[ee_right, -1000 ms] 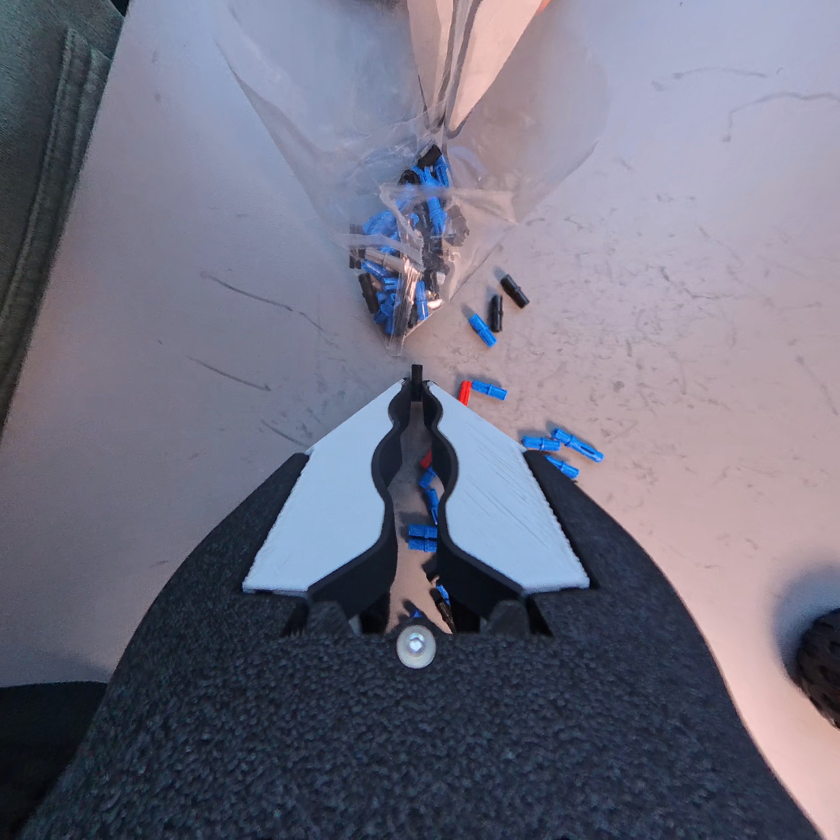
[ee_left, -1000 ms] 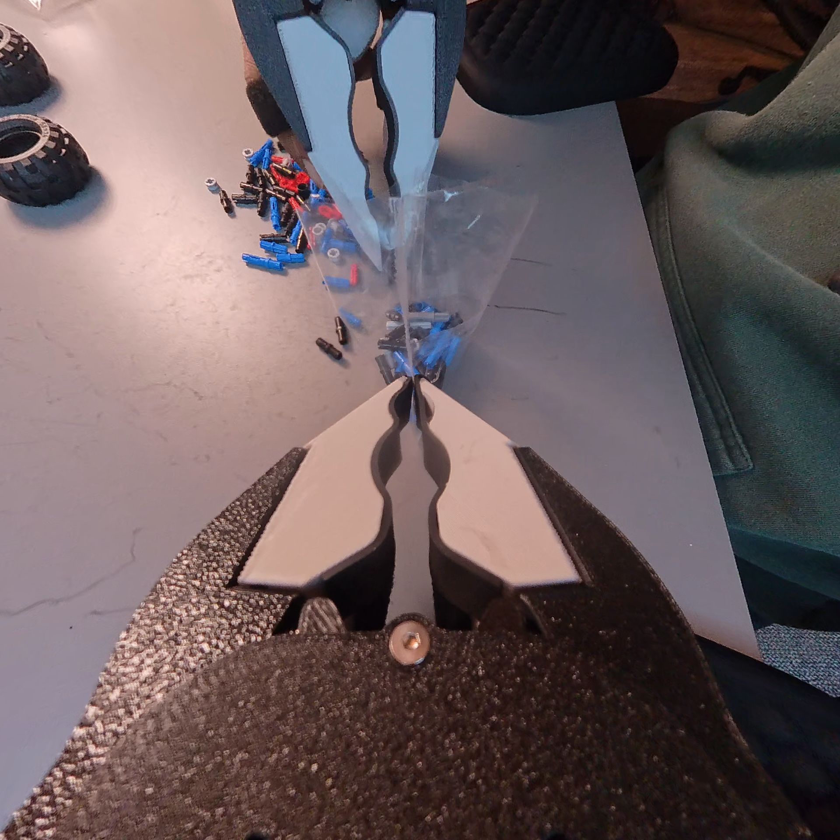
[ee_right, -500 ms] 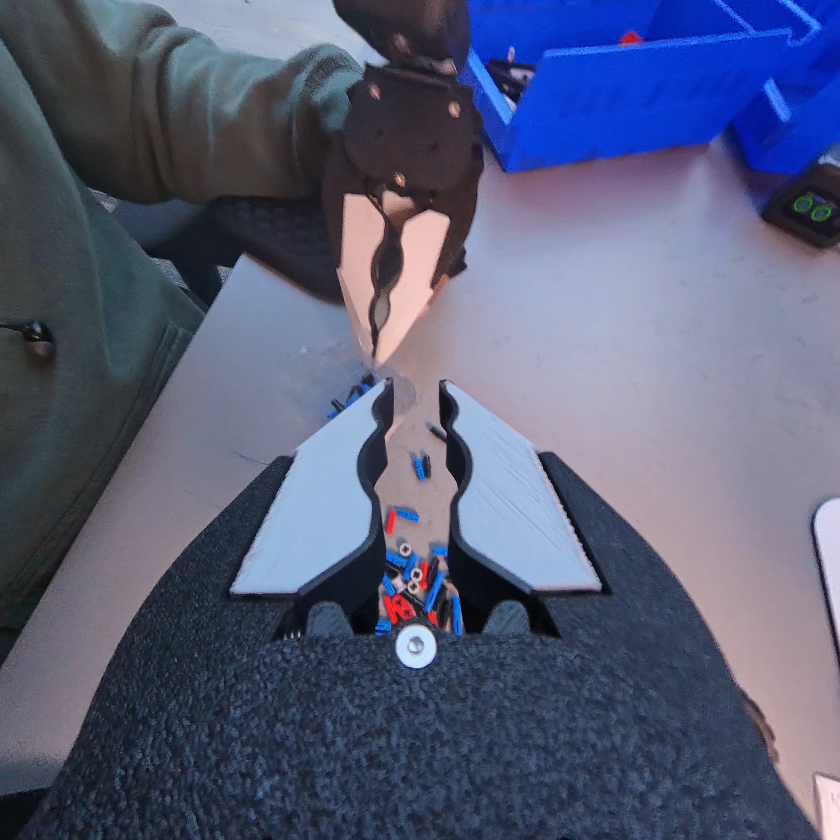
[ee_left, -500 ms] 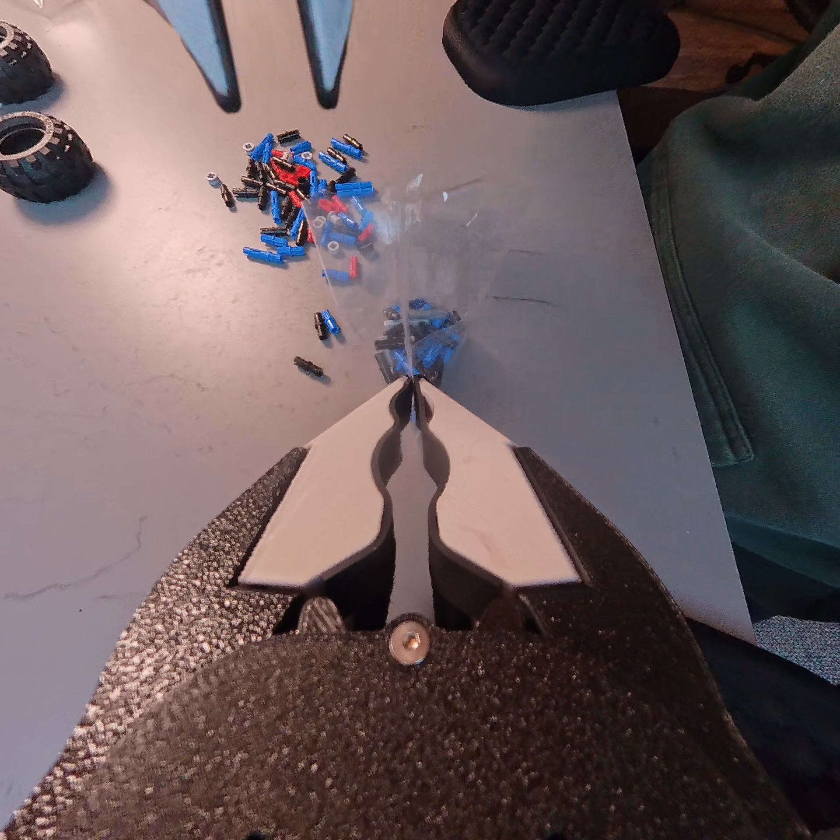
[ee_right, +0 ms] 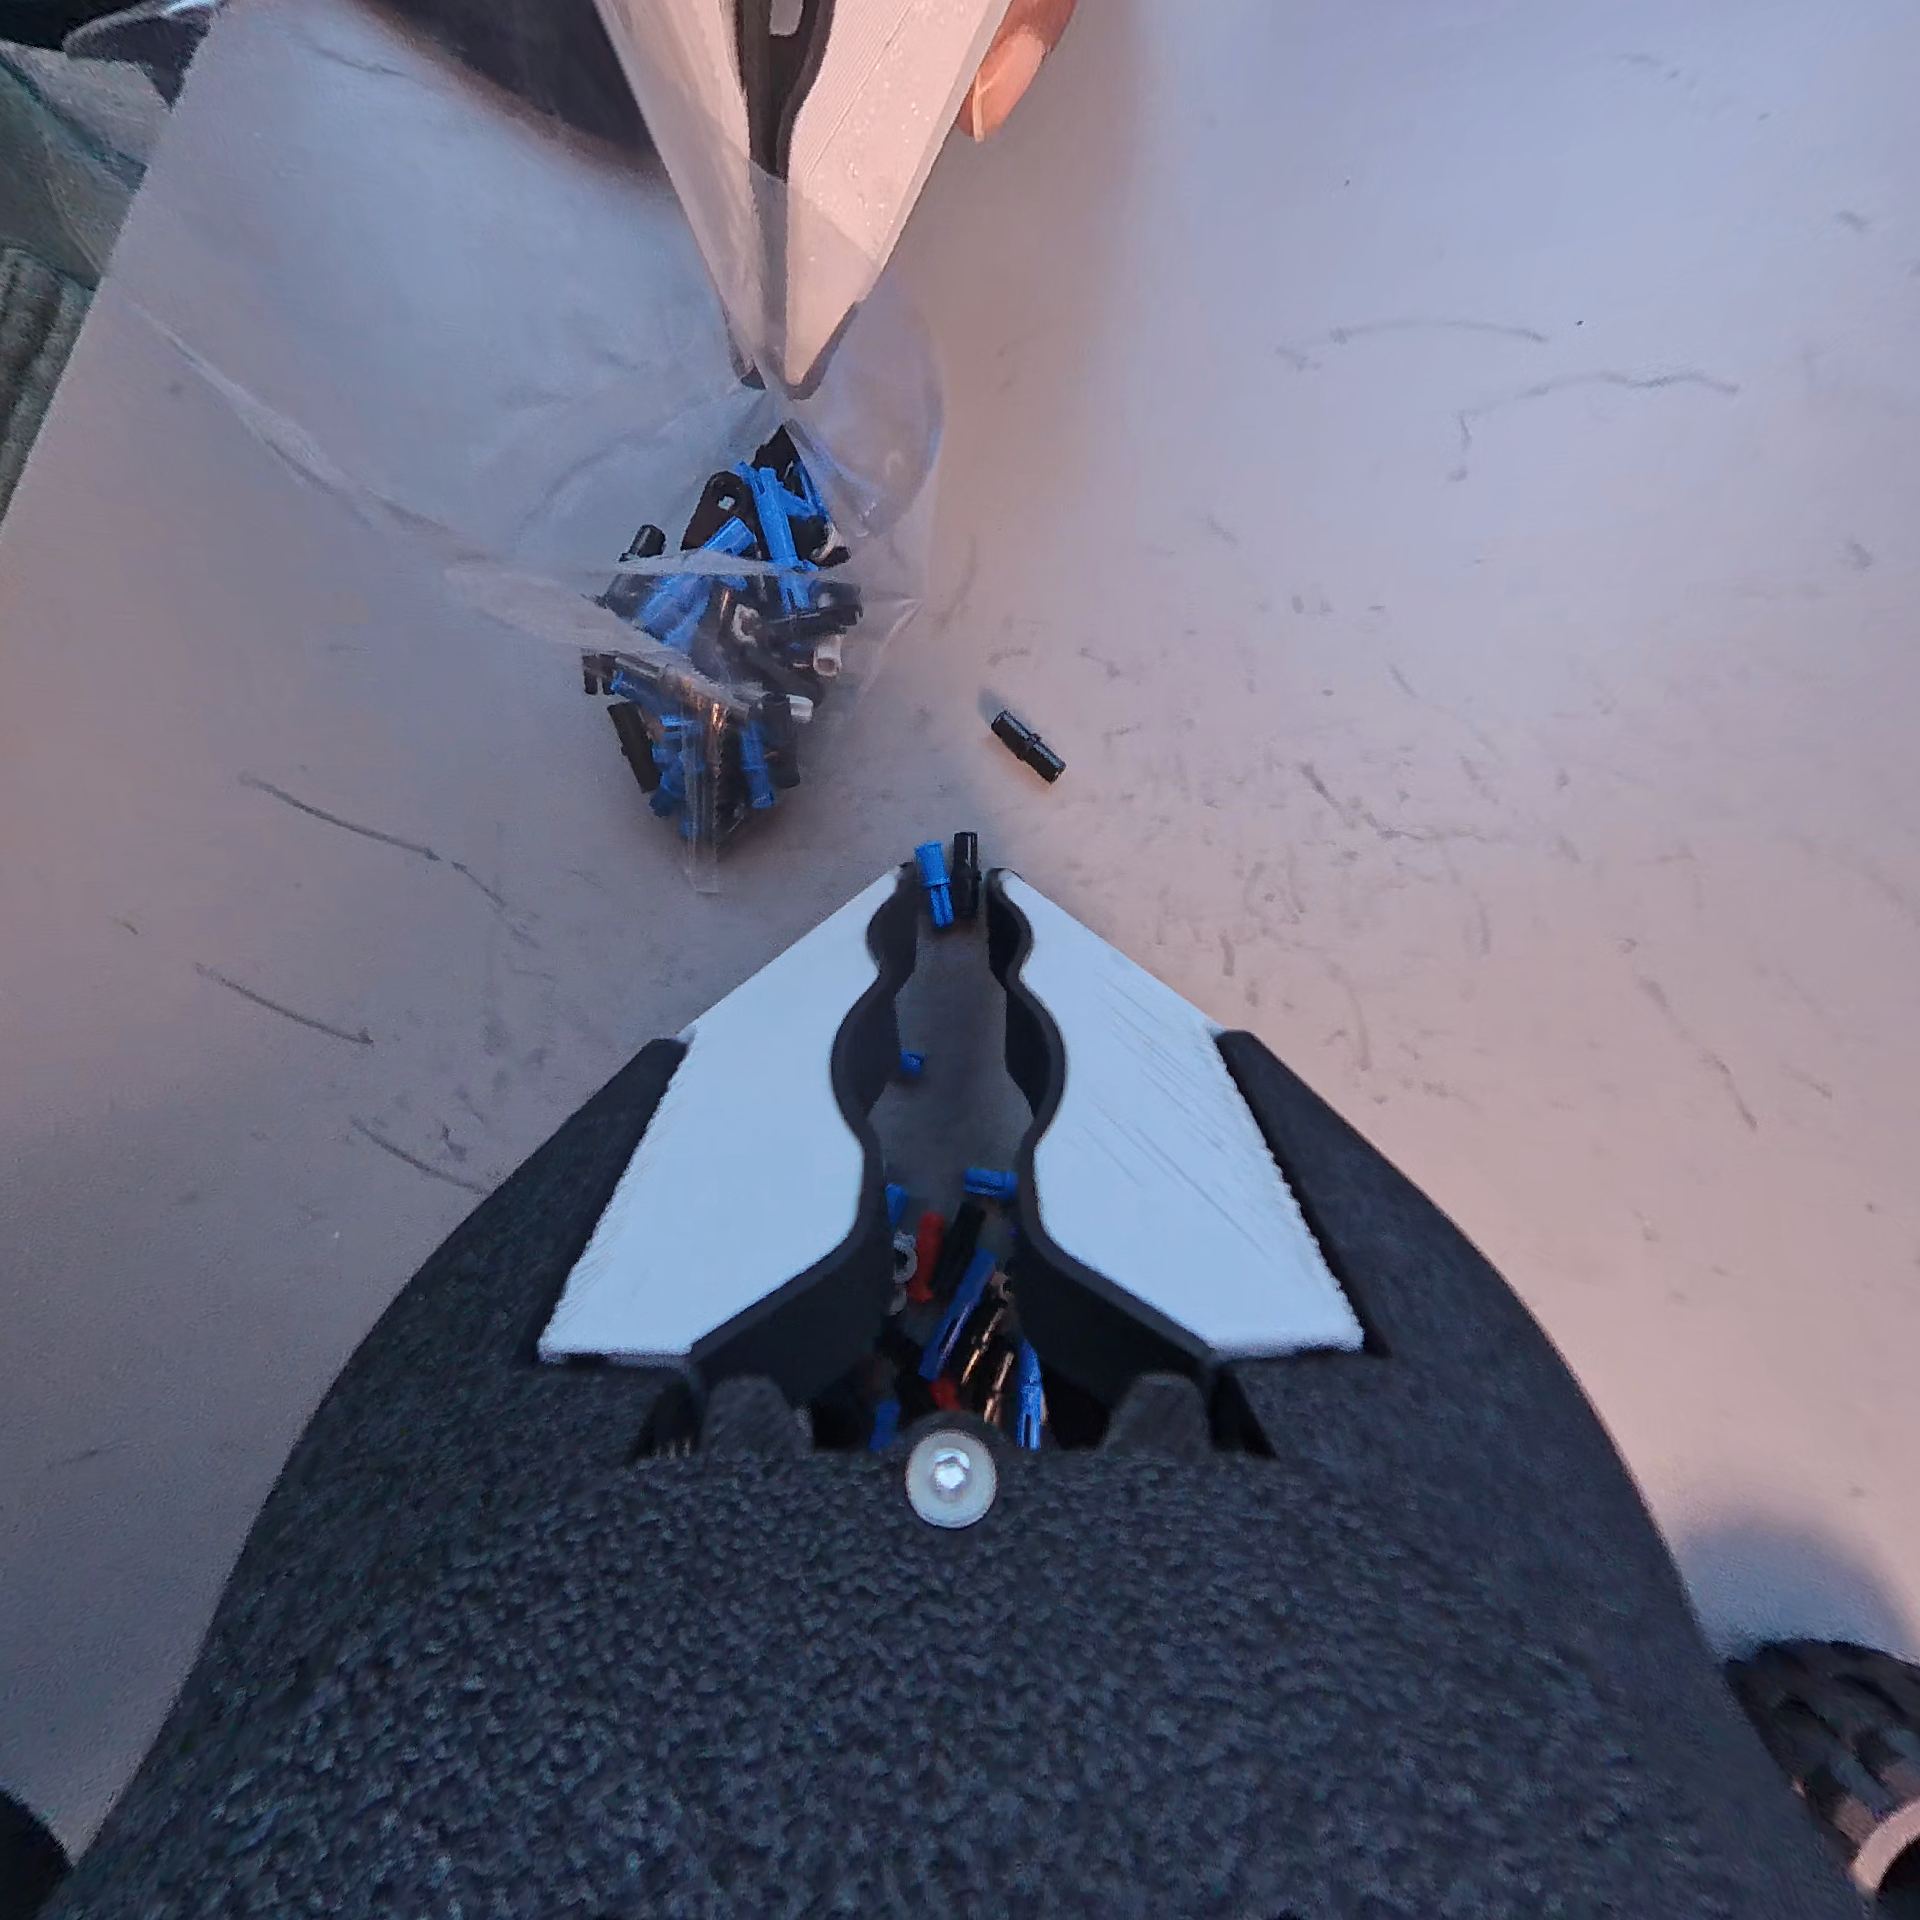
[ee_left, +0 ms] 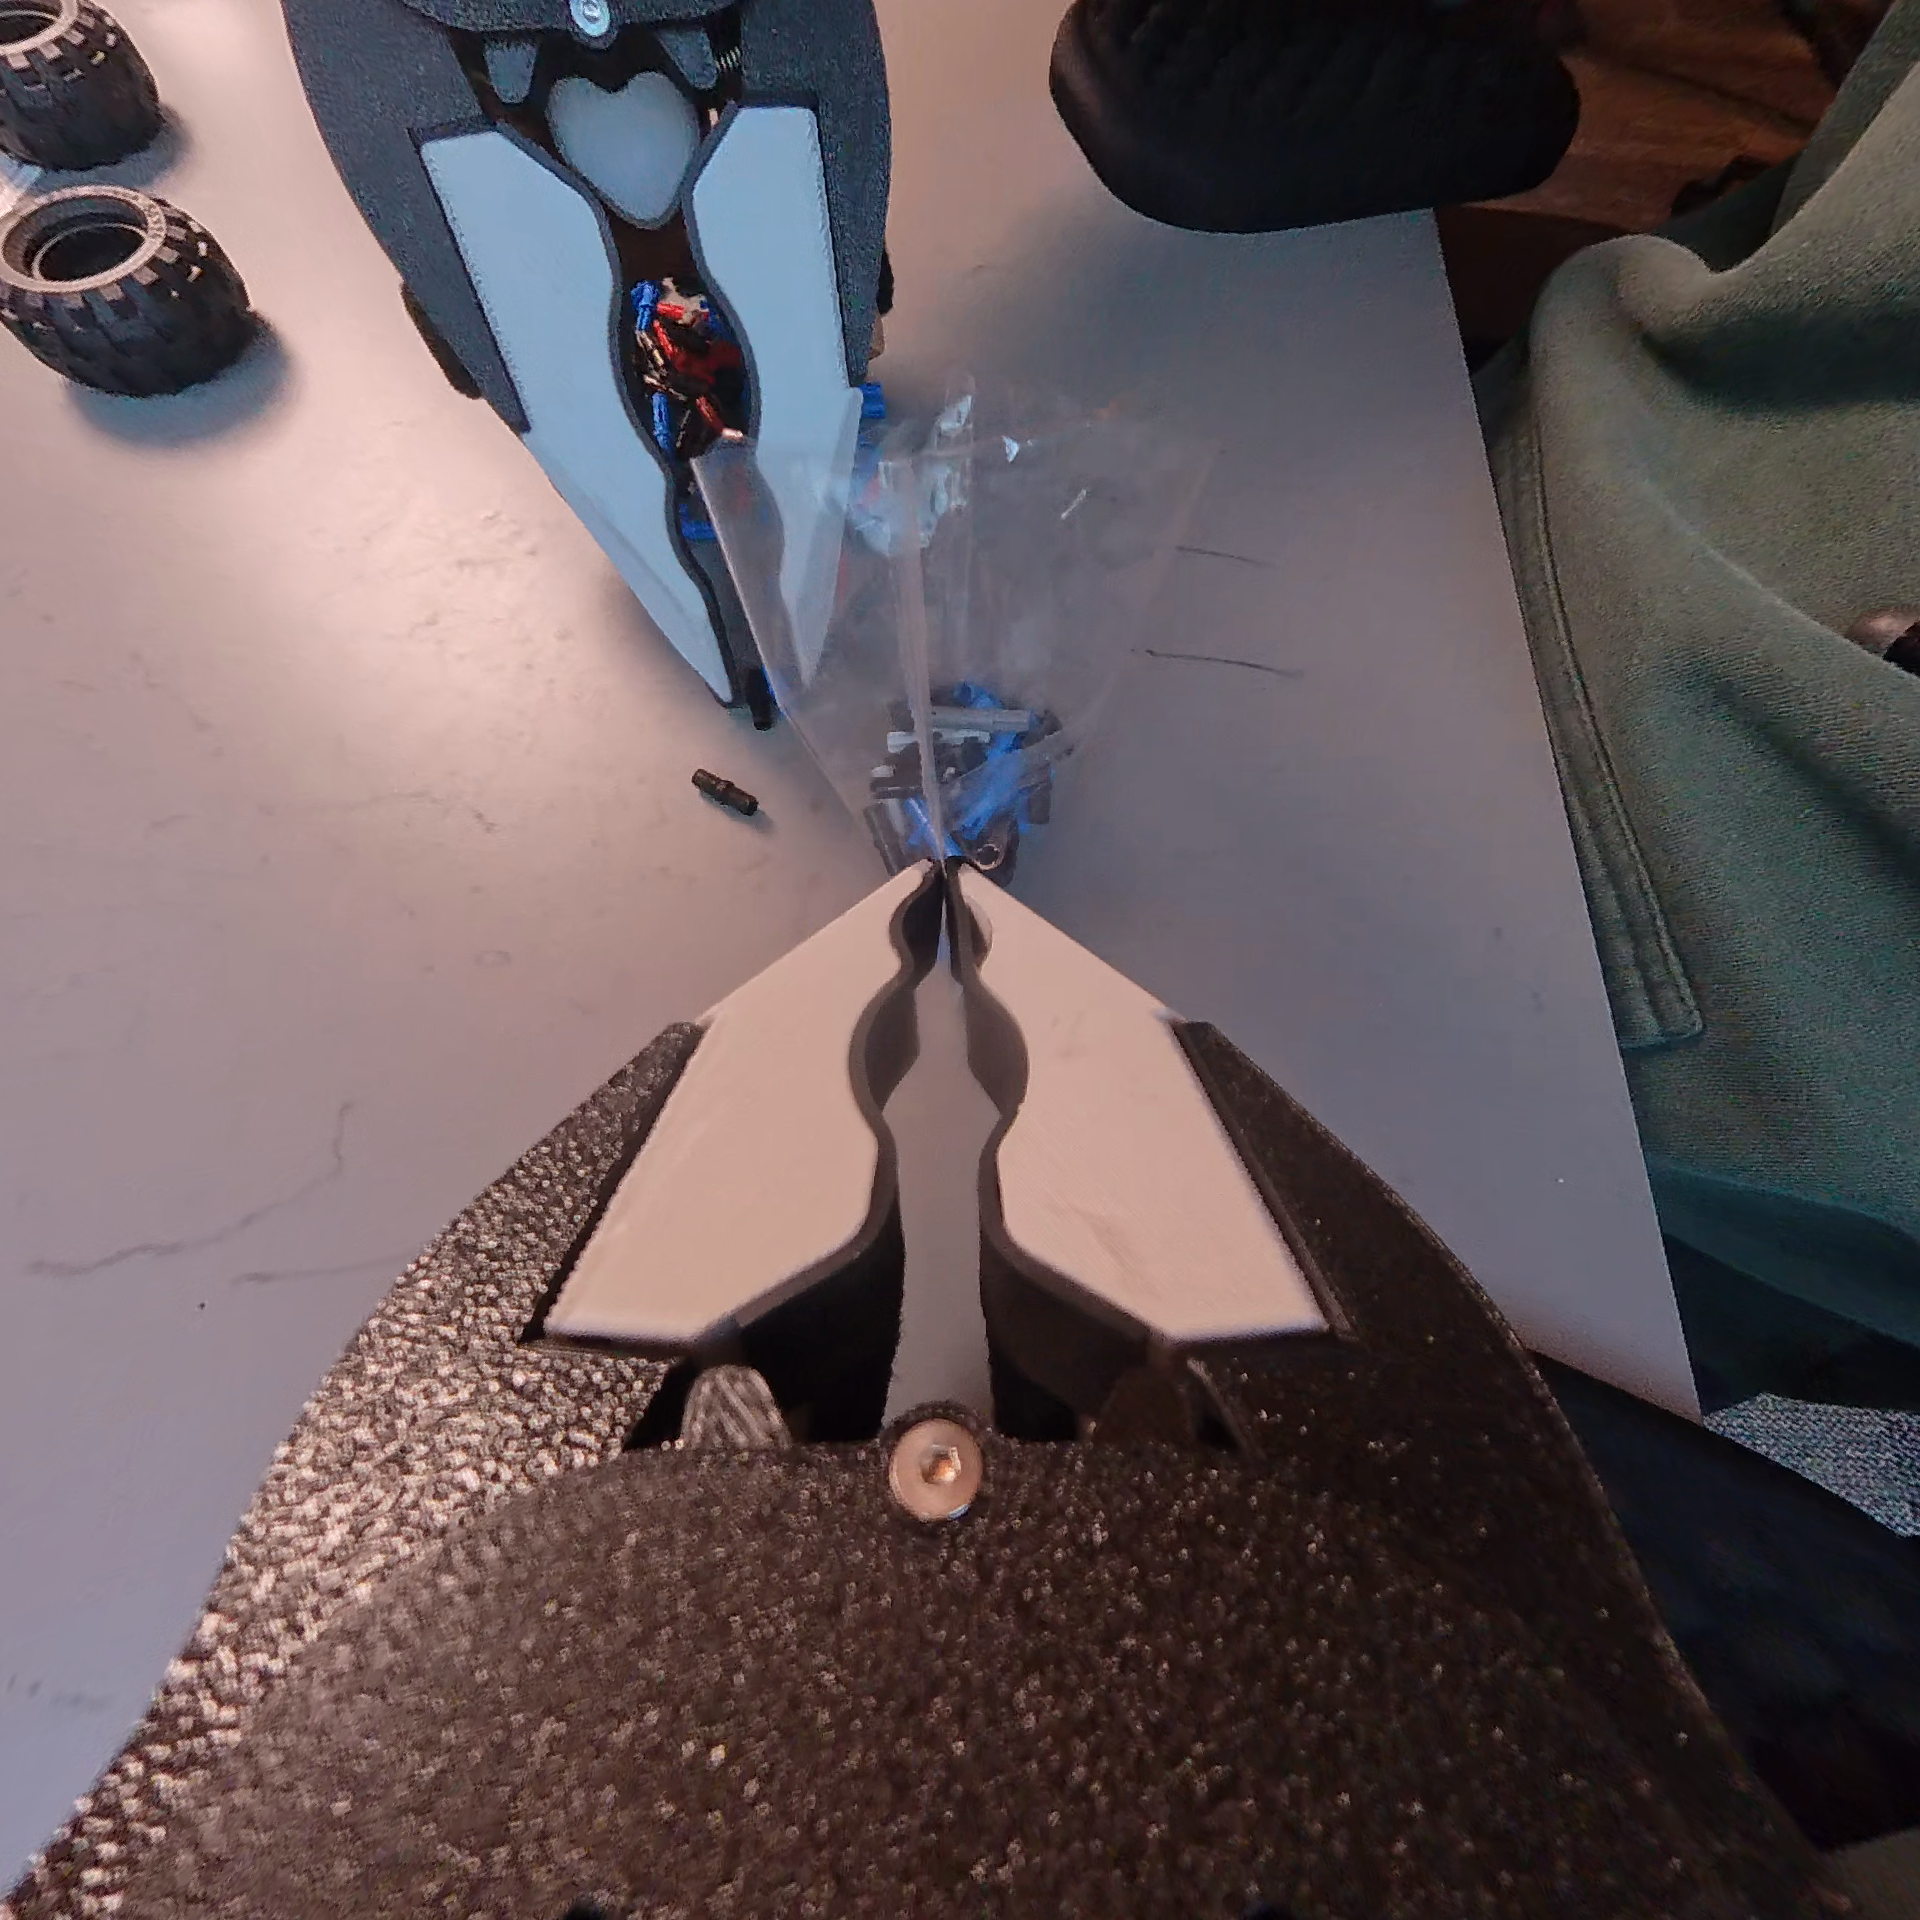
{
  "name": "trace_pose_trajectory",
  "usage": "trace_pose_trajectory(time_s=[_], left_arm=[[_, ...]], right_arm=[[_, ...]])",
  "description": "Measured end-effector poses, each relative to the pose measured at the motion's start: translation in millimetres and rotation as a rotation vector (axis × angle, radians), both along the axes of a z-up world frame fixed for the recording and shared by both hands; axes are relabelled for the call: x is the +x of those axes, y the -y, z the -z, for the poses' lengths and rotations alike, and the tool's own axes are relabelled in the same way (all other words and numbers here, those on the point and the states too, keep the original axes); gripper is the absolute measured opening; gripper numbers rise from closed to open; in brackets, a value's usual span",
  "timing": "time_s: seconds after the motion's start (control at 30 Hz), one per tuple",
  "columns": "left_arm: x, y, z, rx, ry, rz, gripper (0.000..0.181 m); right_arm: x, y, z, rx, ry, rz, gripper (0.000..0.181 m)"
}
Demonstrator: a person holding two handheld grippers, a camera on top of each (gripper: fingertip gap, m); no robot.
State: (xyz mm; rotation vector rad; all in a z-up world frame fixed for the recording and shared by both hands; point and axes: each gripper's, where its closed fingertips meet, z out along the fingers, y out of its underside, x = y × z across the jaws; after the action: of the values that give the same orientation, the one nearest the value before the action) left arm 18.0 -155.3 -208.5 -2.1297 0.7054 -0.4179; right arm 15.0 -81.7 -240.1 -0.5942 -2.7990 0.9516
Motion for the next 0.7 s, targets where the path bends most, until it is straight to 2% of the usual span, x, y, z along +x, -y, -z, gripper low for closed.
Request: trace_pose_trajectory(time_s=[0.23, 0.27, 0.43, 0.5, 0.53, 0.63, 0.7], left_arm=[[-0.3, 0.3, 0.0, -0.001, 0.003, -0.001, 0.000], [-0.2, 0.3, 0.0, -0.001, 0.004, -0.001, 0.000], [-0.2, 0.3, 0.0, -0.004, 0.007, -0.001, 0.000], [-0.4, 0.1, 0.1, -0.002, 0.004, -0.002, 0.000], [-0.5, 0.2, 0.2, -0.002, 0.001, -0.003, 0.000], [-1.4, 0.2, 0.2, -0.001, 0.000, -0.009, 0.000], [-2.0, 0.5, 0.2, 0.000, 0.002, -0.012, 0.000]], right_arm=[[-0.2, 0.9, -1.5, 0.019, -0.026, -0.020, 0.009], [-1.0, 2.1, -6.6, -0.007, -0.038, -0.012, 0.000], [-3.6, -5.3, -43.0, -0.014, -0.107, 0.002, 0.000], [-5.4, -10.1, -48.2, 0.021, -0.115, 0.007, 0.000], [-8.0, -14.0, -45.3, 0.050, -0.115, 0.020, 0.000], [-12.8, -25.0, -21.4, 0.109, -0.041, 0.074, 0.020], [-14.0, -26.9, -7.5, 0.101, -0.002, 0.101, 0.020]])
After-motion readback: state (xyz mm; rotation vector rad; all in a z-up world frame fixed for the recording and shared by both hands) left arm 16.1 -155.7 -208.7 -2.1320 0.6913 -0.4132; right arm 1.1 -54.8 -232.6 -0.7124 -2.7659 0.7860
